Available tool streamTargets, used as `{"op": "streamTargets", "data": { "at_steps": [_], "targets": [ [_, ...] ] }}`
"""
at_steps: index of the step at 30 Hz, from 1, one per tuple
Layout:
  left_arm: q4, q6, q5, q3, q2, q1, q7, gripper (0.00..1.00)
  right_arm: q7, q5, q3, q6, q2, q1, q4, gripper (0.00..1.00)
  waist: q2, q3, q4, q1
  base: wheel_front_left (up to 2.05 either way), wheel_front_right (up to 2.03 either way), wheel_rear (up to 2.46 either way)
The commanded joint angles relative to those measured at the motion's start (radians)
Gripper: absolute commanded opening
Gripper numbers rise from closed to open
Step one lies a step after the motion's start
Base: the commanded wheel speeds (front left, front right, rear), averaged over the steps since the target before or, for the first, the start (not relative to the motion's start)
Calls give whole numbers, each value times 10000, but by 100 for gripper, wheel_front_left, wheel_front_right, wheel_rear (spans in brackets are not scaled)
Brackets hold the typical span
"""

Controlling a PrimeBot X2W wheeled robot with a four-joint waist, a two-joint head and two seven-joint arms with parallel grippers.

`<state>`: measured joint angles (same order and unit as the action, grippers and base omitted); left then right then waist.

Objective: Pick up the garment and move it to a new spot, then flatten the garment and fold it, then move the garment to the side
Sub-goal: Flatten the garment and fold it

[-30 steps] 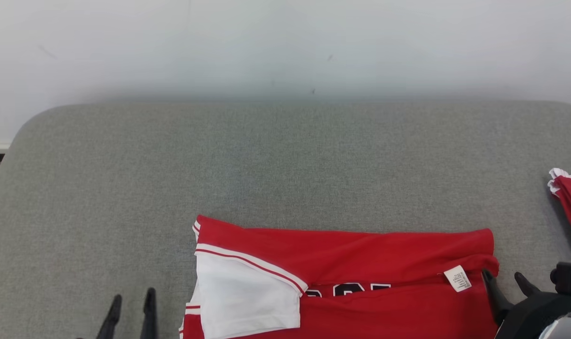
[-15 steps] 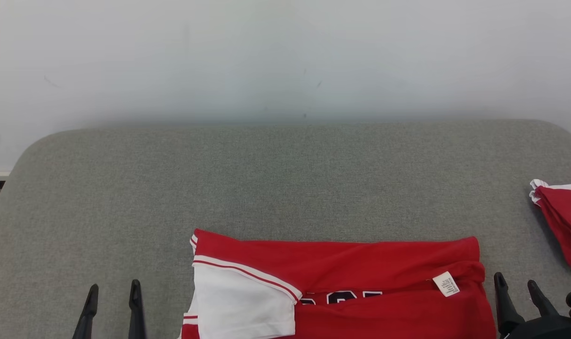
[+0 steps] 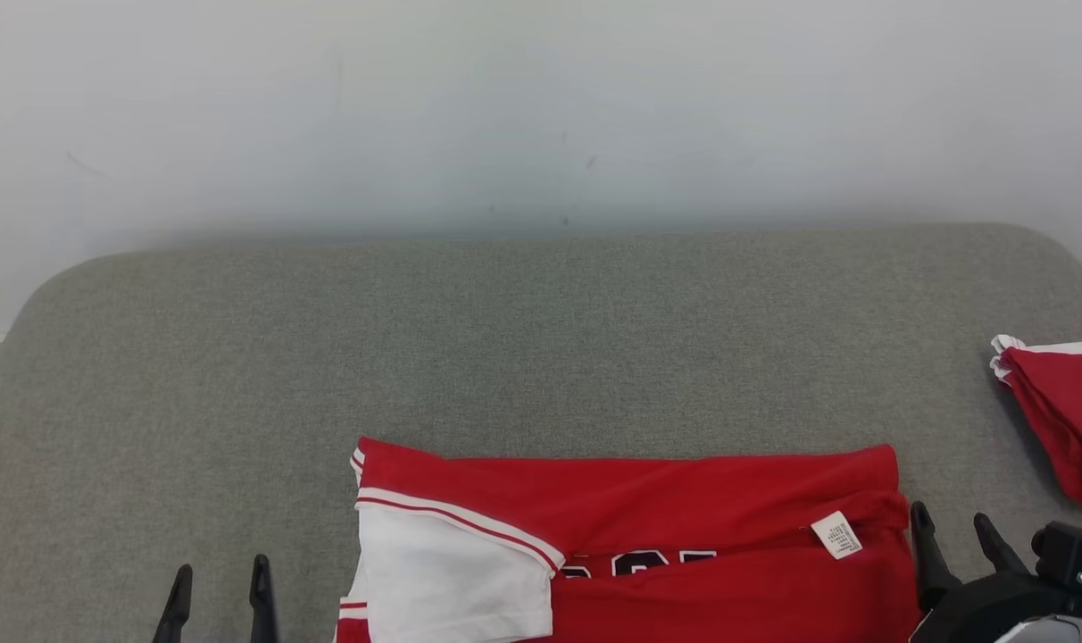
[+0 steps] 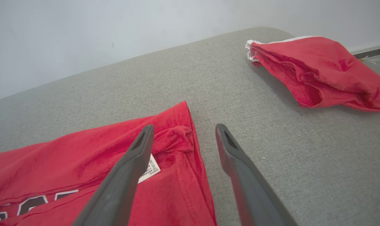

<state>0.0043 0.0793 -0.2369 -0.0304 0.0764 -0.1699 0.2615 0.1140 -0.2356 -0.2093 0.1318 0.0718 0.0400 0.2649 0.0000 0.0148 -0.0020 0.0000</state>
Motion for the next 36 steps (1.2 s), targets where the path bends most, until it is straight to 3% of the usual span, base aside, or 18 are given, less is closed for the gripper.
{"op": "streamTargets", "data": {
  "at_steps": [1, 14, 28, 29, 30, 32, 36],
  "targets": [
    [41, 43, 99, 17, -50, -42, 43, 100, -55, 44, 53, -23, 119, 258, 177, 100, 0, -72, 52, 0, 0, 0, 0],
    [138, 257, 338, 83, -121, 391, 43, 100, 345, 301, 45, -23, 804, 1530, 2540, 100, 0, -981, 636, 0, 0, 0, 0],
    [188, 340, 389, 27, -195, 693, 43, 100, 855, 449, 376, -11, 739, 1811, 3747, 100, 0, -1378, 854, 0, 0, 0, 0],
    [202, 342, 387, 29, -201, 698, 43, 100, 950, 421, 452, 1, 717, 1787, 3809, 62, 0, -1372, 849, 0, 0, 0, 0],
    [209, 347, 382, 26, -204, 700, 43, 100, 985, 399, 489, 1, 713, 1781, 3838, 35, 0, -1364, 842, 0, 0, 0, 0],
    [235, 352, 362, 8, -207, 690, 44, 100, 1049, 377, 555, 1, 742, 1757, 3872, 0, 0, -1339, 817, 0, 0, 0, 0],
    [242, 344, 333, -39, -228, 604, 44, 100, 957, 484, 422, -26, 906, 1811, 3721, 0, 0, -1260, 711, 0, 0, 0, 0]
  ]
}}
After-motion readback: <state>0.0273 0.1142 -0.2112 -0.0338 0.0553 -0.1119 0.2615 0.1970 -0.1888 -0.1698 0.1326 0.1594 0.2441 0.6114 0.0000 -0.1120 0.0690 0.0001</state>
